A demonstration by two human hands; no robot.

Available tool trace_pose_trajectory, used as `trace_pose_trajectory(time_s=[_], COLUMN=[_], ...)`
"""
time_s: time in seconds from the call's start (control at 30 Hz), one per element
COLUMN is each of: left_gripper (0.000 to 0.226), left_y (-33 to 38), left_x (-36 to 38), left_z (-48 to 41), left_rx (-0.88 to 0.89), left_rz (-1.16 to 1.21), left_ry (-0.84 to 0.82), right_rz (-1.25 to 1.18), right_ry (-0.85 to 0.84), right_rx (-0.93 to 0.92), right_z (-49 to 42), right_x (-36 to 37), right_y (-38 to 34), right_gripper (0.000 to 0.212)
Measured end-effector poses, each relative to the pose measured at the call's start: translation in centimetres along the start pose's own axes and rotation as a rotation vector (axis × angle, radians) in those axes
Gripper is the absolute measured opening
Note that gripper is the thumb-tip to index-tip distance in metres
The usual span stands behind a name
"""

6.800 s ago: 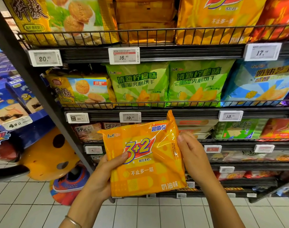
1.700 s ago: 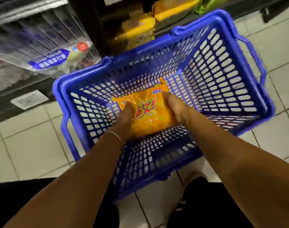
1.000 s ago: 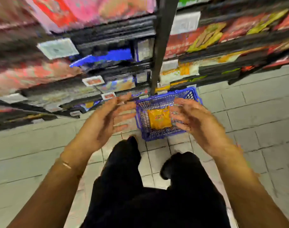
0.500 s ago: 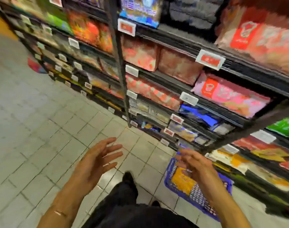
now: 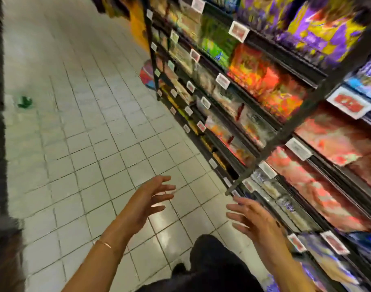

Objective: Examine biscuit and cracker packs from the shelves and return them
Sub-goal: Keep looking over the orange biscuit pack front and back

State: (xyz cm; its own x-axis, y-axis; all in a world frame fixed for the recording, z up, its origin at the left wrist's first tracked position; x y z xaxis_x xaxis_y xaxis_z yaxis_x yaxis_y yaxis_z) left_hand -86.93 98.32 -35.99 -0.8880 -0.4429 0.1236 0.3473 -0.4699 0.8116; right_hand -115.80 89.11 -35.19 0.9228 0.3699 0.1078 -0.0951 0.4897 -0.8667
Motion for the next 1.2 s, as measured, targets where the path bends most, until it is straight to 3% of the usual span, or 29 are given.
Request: trace_pose_trajectory(time_s=[0.13,0.33,0.6,0.7,0.83,1.07,1.2], left_gripper=[0.050,0.045,0.048,0.051,0.044,0.053,0.036], left_y=[4.1,12.2,26.4,32.5,44.1,68.4,79.8], left_x=[-2.8,-6.8,-14.1,-14.8,-12.9,-7.0,-4.3], left_z=[-5.8,-15.1,-24.3,-28.1,-34.6,-44.5,-49.9], left_rx=[0.006,0.038,0.091,0.122,0.307,0.646,0.843], left_rz=[0.050,0.037,0.003,0.013,0.013,-0.060,-0.088], left_ry=[0.004,-0.025,0.085,0.038,-0.145,-0.418,-0.427], right_rz=[0.028,0.002,-0.069,-0.069,-0.038,-0.031,-0.001], right_ry=[-0.006,-0.027,-0.070,-0.067,0.015,0.242,0.354], right_rx=[0.033,-0.030,-0.286,-0.397,-0.570,-0.823,-0.911], right_z=[-7.0,-21.0,-36.4,-40.0,-43.6,-46.8,-48.4], right_x=[4.1,10.0,19.8,22.6,25.2,28.4,29.8], right_y=[-1.8,-8.2,-26.3,-32.9,-42.0,-57.9,-65.2], right_gripper=[0.025,0.023,0.033,0.032,0.037,0.031,0.027])
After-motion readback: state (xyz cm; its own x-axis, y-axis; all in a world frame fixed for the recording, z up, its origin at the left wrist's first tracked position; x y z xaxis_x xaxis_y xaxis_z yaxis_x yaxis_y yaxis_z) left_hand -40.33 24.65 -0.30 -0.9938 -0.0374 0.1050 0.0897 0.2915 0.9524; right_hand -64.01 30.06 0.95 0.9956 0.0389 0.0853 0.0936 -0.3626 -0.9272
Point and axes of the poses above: each hand's wrist, its own z-axis away from the middle knuckle, its own x-axis out of the palm, y = z × x, the point moved 4 cm from there along -z, towards the middle knuckle, and after that the axes turned 1 degree about -y, right-handed, at the moved point
